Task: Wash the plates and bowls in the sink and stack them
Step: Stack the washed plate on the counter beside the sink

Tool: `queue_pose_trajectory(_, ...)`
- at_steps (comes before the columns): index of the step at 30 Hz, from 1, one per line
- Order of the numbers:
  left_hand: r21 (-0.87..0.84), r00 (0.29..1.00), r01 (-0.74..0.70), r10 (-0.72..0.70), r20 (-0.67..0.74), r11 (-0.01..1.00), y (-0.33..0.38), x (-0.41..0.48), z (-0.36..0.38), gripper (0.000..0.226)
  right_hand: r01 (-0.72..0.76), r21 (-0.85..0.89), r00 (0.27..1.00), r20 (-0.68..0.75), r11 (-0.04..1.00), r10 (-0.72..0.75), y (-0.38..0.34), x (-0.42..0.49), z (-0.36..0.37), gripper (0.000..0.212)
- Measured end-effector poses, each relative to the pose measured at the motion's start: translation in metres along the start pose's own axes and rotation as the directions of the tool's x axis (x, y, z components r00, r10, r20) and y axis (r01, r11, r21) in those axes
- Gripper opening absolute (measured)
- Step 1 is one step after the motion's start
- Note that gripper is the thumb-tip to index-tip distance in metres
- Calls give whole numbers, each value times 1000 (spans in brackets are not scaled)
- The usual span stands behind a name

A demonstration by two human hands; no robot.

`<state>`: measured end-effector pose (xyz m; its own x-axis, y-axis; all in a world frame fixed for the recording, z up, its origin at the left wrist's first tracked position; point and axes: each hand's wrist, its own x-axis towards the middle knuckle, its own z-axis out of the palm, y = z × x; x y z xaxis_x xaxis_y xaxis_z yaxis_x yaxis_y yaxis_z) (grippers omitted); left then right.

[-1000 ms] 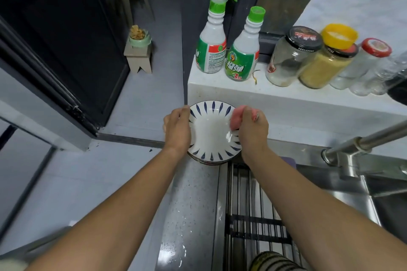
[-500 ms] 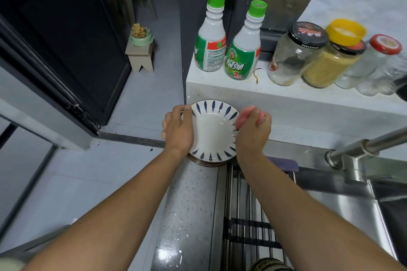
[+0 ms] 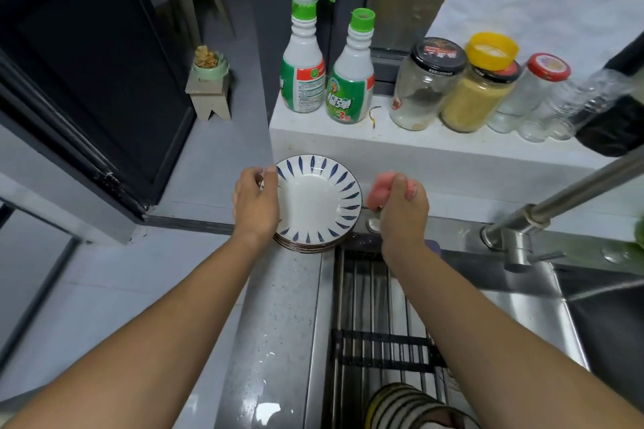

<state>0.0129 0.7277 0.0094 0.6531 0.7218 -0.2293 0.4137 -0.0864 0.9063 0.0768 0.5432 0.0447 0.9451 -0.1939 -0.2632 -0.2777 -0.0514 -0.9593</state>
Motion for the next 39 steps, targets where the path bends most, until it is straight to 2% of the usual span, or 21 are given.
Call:
queue_pose_trajectory(3, -19, 992, -113, 112, -59, 993, 9, -30, -2, 45, -8, -66, 1000, 27, 998, 10, -15, -14, -38, 22)
queue_pose_trajectory(6, -82, 984, -180, 179, -24, 980, 17, -82, 3, 31, -27, -115, 988, 147, 993, 44, -18, -33, -88, 24)
queue_pose_trajectory(9, -208, 984, -137, 157, 84, 968, 9, -142, 11, 20, -81, -164, 946, 299, 983, 128, -11, -54, -143, 21)
queue_pose_trajectory(11, -240, 979, -55, 99, 175, 969, -1, -185, 16, 13, -55, -219, 924, 358, 974, 133, -4, -69, -183, 23)
queue_pose_trajectory(14, -160, 961, 59, -13, 276, 985, -22, -244, 24, 20, 23, -321, 918, 382, 947, 107, 9, -89, -232, 28)
queue_pose_trajectory(17, -91, 949, 169, -137, 284, 981, -38, -291, 31, 33, 17, -303, 907, 407, 953, 113, 21, -105, -268, 29)
queue_pose_trajectory(19, -90, 955, 171, -143, 258, 981, -47, -317, 35, 41, 28, -291, 886, 450, 956, 111, 29, -114, -283, 30)
queue_pose_trajectory(23, -130, 964, 194, -164, 208, 972, -51, -364, 43, 37, 134, -317, 848, 527, 939, 57, 40, -131, -301, 32)
queue_pose_trajectory(27, -96, 962, 233, -214, 171, 968, -73, -380, 53, 74, 119, -316, 827, 556, 941, 82, 49, -144, -302, 21)
queue_pose_trajectory(29, -104, 959, 244, -224, 172, 964, -68, -384, 54, 68, 176, -311, 816, 576, 934, 38, 50, -150, -303, 22)
queue_pose_trajectory(33, -172, 964, 219, -186, 191, 961, -40, -395, 55, 40, 228, -294, 822, 569, 928, -21, 44, -158, -301, 24)
queue_pose_trajectory(35, -208, 965, 229, -193, 180, 951, -41, -397, 58, 46, 247, -304, 826, 563, 920, -35, 42, -161, -299, 23)
queue_pose_trajectory(38, -235, 964, 245, -209, 165, 941, -47, -396, 64, 69, 269, -327, 849, 525, 906, -62, 40, -166, -298, 22)
queue_pose_trajectory(39, -224, 964, 237, -202, 170, 945, -44, -397, 61, 66, 258, -331, 859, 508, 908, -59, 40, -169, -296, 23)
